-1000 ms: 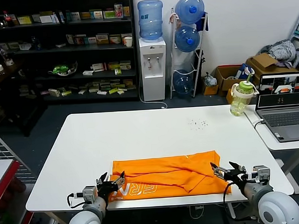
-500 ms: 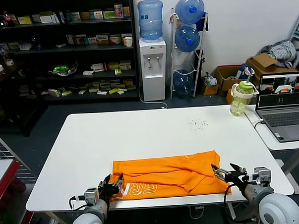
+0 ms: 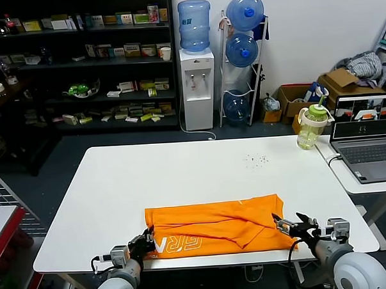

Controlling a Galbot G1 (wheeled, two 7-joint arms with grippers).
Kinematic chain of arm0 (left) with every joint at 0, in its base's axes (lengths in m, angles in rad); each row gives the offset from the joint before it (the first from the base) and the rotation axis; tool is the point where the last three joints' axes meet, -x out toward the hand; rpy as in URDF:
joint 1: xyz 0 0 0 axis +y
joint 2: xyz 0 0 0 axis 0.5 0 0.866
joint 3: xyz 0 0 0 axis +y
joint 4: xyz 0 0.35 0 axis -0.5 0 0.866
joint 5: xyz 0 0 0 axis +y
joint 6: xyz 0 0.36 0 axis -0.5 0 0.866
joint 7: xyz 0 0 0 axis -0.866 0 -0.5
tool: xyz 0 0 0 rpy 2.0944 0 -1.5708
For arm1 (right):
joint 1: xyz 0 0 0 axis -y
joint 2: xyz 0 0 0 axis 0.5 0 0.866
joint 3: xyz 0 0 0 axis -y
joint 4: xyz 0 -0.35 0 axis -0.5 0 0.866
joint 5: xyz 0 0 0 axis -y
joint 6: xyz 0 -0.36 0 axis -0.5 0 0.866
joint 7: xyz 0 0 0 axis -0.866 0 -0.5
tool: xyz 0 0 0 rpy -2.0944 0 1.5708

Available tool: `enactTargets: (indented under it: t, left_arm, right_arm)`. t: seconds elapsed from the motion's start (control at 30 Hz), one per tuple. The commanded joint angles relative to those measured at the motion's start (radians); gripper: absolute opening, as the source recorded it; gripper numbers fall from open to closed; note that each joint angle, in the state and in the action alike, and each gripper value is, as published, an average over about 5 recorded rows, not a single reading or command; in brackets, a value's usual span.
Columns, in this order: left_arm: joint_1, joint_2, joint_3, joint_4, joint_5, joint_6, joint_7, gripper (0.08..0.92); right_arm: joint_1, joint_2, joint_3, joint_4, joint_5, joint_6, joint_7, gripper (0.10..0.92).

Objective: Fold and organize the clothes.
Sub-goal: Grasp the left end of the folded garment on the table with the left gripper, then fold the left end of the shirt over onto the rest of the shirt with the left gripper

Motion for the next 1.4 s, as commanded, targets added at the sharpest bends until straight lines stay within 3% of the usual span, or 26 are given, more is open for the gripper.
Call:
enactTargets:
  t: [0.03,0.23,0.43,0.7,0.93,1.17,1.27,1.4]
  left_arm:
    - [0.01,0.018,-0.024,-0.038,0.028,-0.009,-0.002,0.124]
    - [0.043,0.135,-0.099,-0.104,0.05,-0.007,-0.003,0.102]
    - [0.14,0.292,-0.268,-0.099,0.021,-0.009,0.018,0.102]
    - [0.261,0.469,-0.475,0.041,-0.042,-0.044,0.063,0.102]
    - [0.245,0.586,-0.499,0.162,-0.017,-0.071,0.092,0.102]
    - [0.132,0.618,-0.392,0.179,0.018,-0.065,0.098,0.102]
    - [0.101,0.574,-0.351,0.086,-0.074,-0.025,0.058,0.102]
    - [0.061,0.457,-0.283,-0.117,-0.289,0.079,-0.039,0.102]
  right_arm:
    - [0.001,0.004,0.0,0.001,-0.004,0.003,-0.004,0.823]
    - [0.028,0.003,-0.014,-0.001,-0.002,0.006,-0.006,0.823]
    - [0.076,0.008,-0.053,-0.013,-0.002,0.007,-0.007,0.823]
    - [0.134,0.025,-0.106,-0.033,-0.008,0.009,-0.007,0.823]
    - [0.141,0.039,-0.121,-0.035,-0.023,0.012,-0.009,0.823]
    - [0.106,0.049,-0.101,-0.017,-0.043,0.013,-0.01,0.823]
    - [0.083,0.057,-0.084,-0.009,-0.055,0.013,-0.009,0.823]
    - [0.052,0.071,-0.064,0.001,-0.07,0.011,-0.005,0.823]
